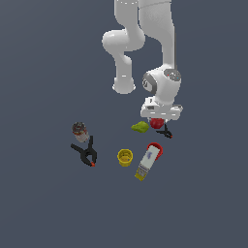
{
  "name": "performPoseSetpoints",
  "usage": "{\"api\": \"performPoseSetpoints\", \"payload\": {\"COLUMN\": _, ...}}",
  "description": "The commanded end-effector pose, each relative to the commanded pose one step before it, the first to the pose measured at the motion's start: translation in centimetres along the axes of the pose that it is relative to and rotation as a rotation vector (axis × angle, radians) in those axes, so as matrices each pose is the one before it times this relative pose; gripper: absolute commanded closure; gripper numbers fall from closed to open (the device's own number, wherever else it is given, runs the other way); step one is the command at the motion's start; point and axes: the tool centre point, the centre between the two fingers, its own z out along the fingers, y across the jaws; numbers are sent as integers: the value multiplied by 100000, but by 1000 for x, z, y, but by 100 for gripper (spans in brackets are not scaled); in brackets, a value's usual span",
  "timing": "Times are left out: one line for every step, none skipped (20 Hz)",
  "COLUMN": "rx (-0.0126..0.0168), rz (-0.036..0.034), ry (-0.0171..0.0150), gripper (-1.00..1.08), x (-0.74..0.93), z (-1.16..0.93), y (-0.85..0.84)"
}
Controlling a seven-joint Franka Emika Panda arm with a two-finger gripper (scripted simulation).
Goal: Pick up a designated object from a clutter of objects.
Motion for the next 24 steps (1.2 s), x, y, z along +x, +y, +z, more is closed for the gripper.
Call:
{"api": "performPoseSetpoints", "payload": {"rx": 134, "rz": -6, "ry": 187, "gripper": 108, "x": 466, "z": -903, "y": -88}}
{"api": "performPoseSetpoints", "payload": {"rx": 0, "rz": 0, "ry": 0, "gripper": 108, "x": 198, "z": -422, "y": -25}}
{"api": "performPoseSetpoints", "payload": {"rx": 43, "rz": -26, "ry": -48, "gripper": 108, "x": 214, "z": -455, "y": -35}}
{"api": "performPoseSetpoints", "payload": {"rx": 0, "rz": 0, "ry": 0, "gripper": 108, "x": 235, "z": -503, "y": -32}}
{"api": "performPoseSetpoints", "payload": {"rx": 48, "rz": -23, "ry": -44, "gripper": 108, "x": 251, "z": -538, "y": -41}}
{"api": "performPoseSetpoints", "payload": {"rx": 0, "rz": 0, "ry": 0, "gripper": 108, "x": 272, "z": -584, "y": -40}}
{"api": "performPoseSetpoints", "payload": {"rx": 73, "rz": -30, "ry": -58, "gripper": 108, "x": 289, "z": -621, "y": -49}}
{"api": "performPoseSetpoints", "payload": {"rx": 0, "rz": 0, "ry": 0, "gripper": 108, "x": 310, "z": -666, "y": -48}}
{"api": "performPoseSetpoints", "payload": {"rx": 77, "rz": -29, "ry": -53, "gripper": 108, "x": 328, "z": -707, "y": -55}}
{"api": "performPoseSetpoints", "payload": {"rx": 55, "rz": -21, "ry": -36, "gripper": 108, "x": 349, "z": -751, "y": -57}}
{"api": "performPoseSetpoints", "payload": {"rx": 0, "rz": 0, "ry": 0, "gripper": 108, "x": 370, "z": -794, "y": -58}}
{"api": "performPoseSetpoints", "payload": {"rx": 80, "rz": -30, "ry": -48, "gripper": 108, "x": 380, "z": -816, "y": -61}}
{"api": "performPoseSetpoints", "payload": {"rx": 0, "rz": 0, "ry": 0, "gripper": 108, "x": 384, "z": -819, "y": -59}}
{"api": "performPoseSetpoints", "payload": {"rx": 57, "rz": -22, "ry": -32, "gripper": 108, "x": 386, "z": -825, "y": -59}}
{"api": "performPoseSetpoints", "payload": {"rx": 0, "rz": 0, "ry": 0, "gripper": 108, "x": 391, "z": -829, "y": -57}}
{"api": "performPoseSetpoints", "payload": {"rx": 58, "rz": -22, "ry": -31, "gripper": 108, "x": 394, "z": -836, "y": -56}}
{"api": "performPoseSetpoints", "payload": {"rx": 0, "rz": 0, "ry": 0, "gripper": 108, "x": 399, "z": -840, "y": -56}}
{"api": "performPoseSetpoints", "payload": {"rx": 0, "rz": 0, "ry": 0, "gripper": 108, "x": 404, "z": -846, "y": -55}}
{"api": "performPoseSetpoints", "payload": {"rx": 0, "rz": 0, "ry": 0, "gripper": 108, "x": 409, "z": -852, "y": -54}}
{"api": "performPoseSetpoints", "payload": {"rx": 0, "rz": 0, "ry": 0, "gripper": 108, "x": 414, "z": -858, "y": -54}}
{"api": "performPoseSetpoints", "payload": {"rx": 0, "rz": 0, "ry": 0, "gripper": 108, "x": 419, "z": -864, "y": -54}}
{"api": "performPoseSetpoints", "payload": {"rx": 0, "rz": 0, "ry": 0, "gripper": 108, "x": 425, "z": -870, "y": -53}}
{"api": "performPoseSetpoints", "payload": {"rx": 0, "rz": 0, "ry": 0, "gripper": 108, "x": 430, "z": -876, "y": -54}}
{"api": "performPoseSetpoints", "payload": {"rx": 0, "rz": 0, "ry": 0, "gripper": 108, "x": 436, "z": -882, "y": -54}}
